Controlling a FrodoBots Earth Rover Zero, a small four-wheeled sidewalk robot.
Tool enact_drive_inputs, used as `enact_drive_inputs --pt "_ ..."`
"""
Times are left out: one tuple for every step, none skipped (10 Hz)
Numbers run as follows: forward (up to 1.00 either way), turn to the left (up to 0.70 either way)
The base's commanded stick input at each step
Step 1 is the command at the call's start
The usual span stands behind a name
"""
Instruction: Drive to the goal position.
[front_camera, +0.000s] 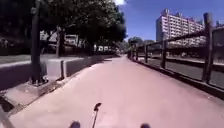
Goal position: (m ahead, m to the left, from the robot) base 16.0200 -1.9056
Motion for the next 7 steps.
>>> enact_drive_inputs --pt "0.85 -0.14" --pt "0.85 -0.34" --pt "0.85 -0.19" --pt "0.85 -0.02" --pt "0.85 0.0" --pt "0.85 0.0" --pt "0.85 0.0"
